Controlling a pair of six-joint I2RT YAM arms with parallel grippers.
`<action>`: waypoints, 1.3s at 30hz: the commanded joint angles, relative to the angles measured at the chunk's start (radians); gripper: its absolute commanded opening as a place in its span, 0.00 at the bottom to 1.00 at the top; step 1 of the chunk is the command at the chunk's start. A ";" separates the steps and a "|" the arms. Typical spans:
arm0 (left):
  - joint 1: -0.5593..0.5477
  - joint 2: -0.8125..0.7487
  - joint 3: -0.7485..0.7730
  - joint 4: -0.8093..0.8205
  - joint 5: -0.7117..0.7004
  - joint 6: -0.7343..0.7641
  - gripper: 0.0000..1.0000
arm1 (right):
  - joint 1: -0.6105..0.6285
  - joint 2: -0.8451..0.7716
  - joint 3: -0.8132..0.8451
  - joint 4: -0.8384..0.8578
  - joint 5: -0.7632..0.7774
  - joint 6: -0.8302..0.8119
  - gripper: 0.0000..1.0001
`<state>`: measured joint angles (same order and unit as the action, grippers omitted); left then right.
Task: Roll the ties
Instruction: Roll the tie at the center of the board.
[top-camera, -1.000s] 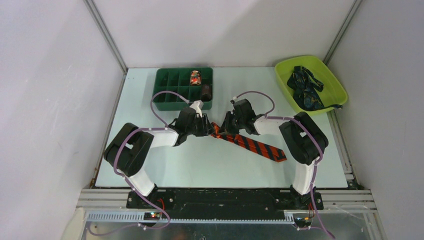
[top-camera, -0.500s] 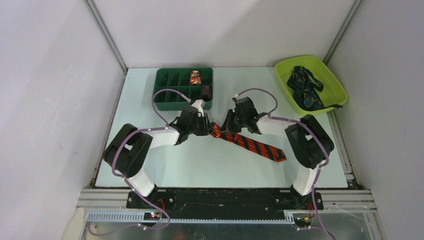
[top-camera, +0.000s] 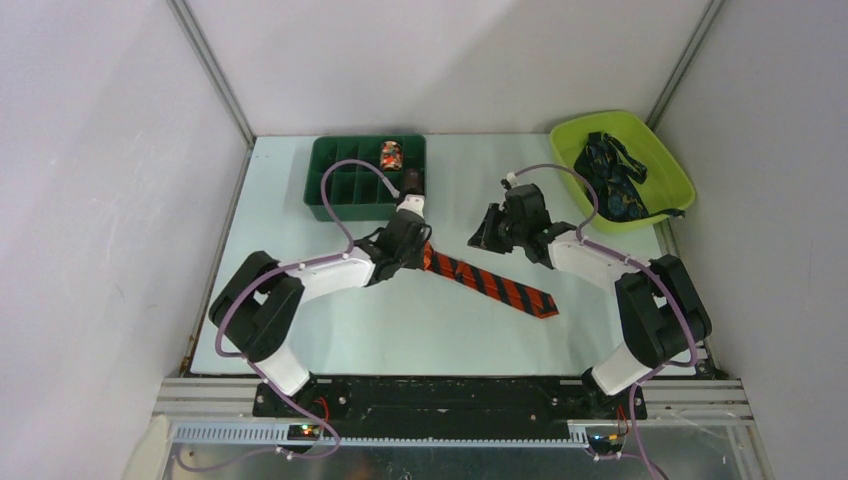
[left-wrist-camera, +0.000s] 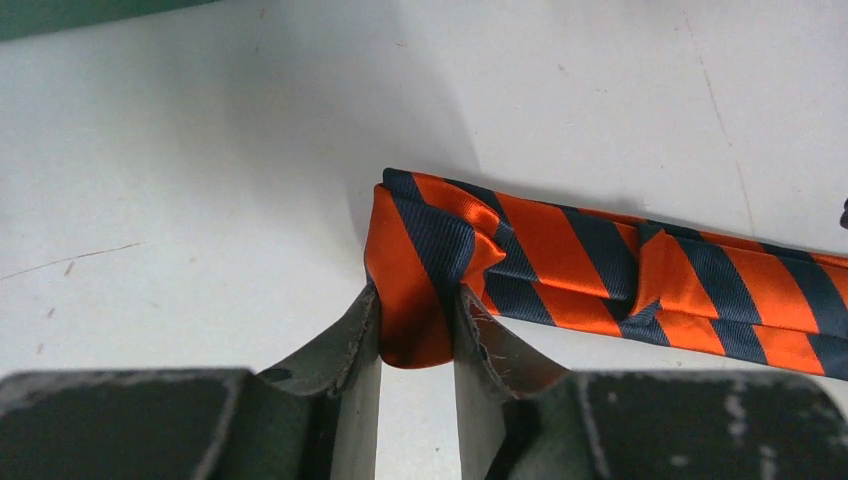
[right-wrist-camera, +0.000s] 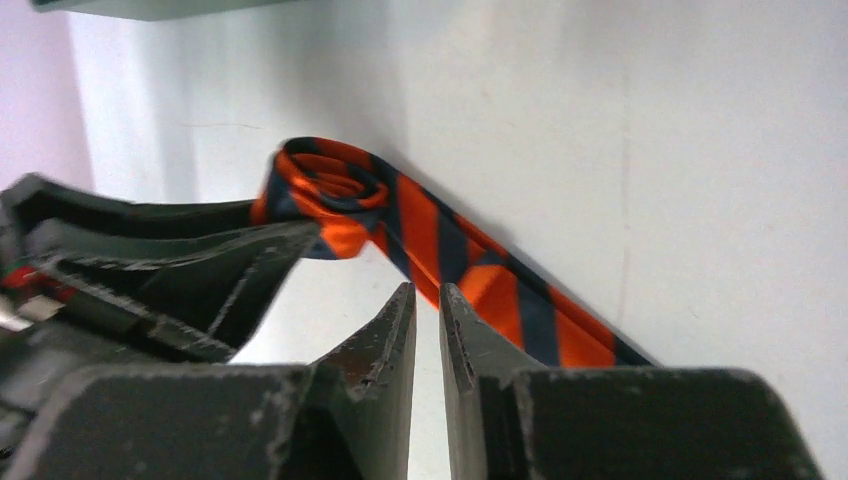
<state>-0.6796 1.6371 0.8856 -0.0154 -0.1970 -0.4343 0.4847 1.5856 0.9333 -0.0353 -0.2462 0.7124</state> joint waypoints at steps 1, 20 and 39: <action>-0.064 0.000 0.079 -0.093 -0.216 0.068 0.27 | -0.018 -0.038 -0.028 -0.011 0.020 -0.022 0.18; -0.242 0.187 0.224 -0.216 -0.631 0.146 0.25 | -0.031 -0.053 -0.039 -0.009 0.016 -0.024 0.18; -0.297 0.229 0.245 -0.208 -0.556 0.144 0.32 | -0.048 -0.050 -0.050 -0.002 0.002 -0.019 0.18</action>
<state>-0.9604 1.8481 1.0962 -0.2214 -0.7956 -0.2871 0.4431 1.5696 0.8829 -0.0582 -0.2424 0.7025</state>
